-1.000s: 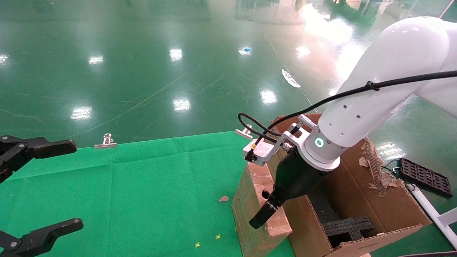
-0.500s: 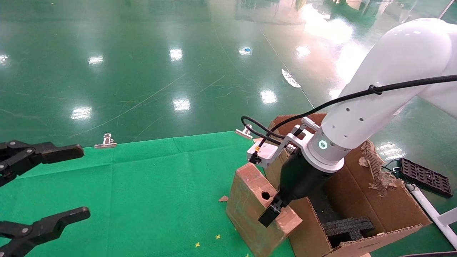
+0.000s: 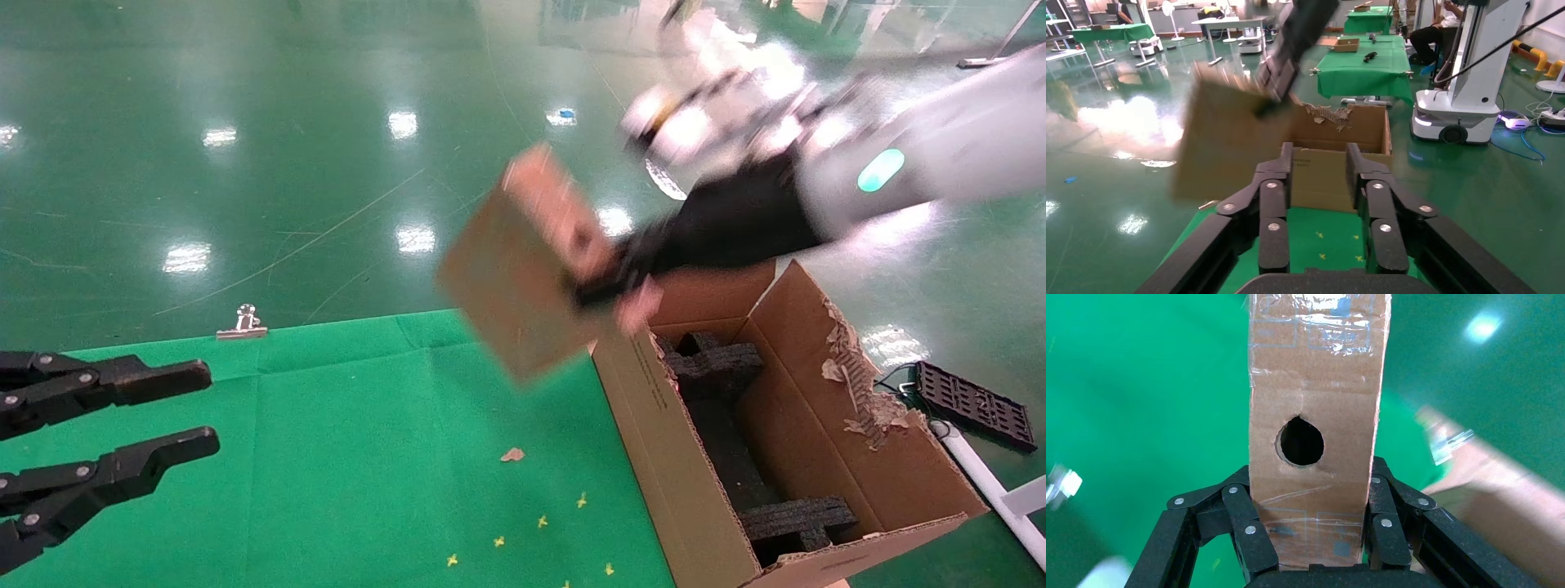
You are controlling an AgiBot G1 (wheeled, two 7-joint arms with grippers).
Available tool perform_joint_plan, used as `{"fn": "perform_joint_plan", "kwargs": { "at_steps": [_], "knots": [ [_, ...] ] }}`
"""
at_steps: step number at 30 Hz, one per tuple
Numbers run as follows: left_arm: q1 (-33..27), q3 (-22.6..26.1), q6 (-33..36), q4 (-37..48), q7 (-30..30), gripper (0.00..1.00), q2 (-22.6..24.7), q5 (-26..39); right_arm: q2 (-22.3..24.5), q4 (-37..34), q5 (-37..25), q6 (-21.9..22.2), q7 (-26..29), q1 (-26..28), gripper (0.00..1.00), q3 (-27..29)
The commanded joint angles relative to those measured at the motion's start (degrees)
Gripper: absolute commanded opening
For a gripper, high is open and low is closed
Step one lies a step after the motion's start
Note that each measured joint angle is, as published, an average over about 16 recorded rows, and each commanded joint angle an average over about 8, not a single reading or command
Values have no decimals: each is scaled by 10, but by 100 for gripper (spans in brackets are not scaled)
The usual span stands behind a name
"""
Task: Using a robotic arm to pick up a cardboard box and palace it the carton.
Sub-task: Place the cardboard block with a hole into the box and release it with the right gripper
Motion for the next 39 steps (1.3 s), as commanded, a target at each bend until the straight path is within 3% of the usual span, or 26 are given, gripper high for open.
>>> {"fn": "perform_joint_plan", "kwargs": {
  "at_steps": [1,9,10,16,18,27,39],
  "knots": [
    [0,0,0,0,0,0,0,0,17,-23,11,9,-31,17,0,19],
    [0,0,0,0,0,2,0,0,50,-130,-50,-17,-83,83,0,28],
    [0,0,0,0,0,8,0,0,53,-140,-59,-22,-86,88,0,26],
    [0,1,0,0,0,82,0,0,73,-192,-112,-56,-92,98,0,4],
    [0,1,0,0,0,99,0,0,77,-210,-122,-66,-91,91,0,-4],
    [0,1,0,0,0,100,0,-1,75,-294,-127,-89,-90,34,0,-35],
    [0,1,-1,0,1,100,-1,-1,37,-418,-109,-86,-119,-49,0,-53]
  ]
}}
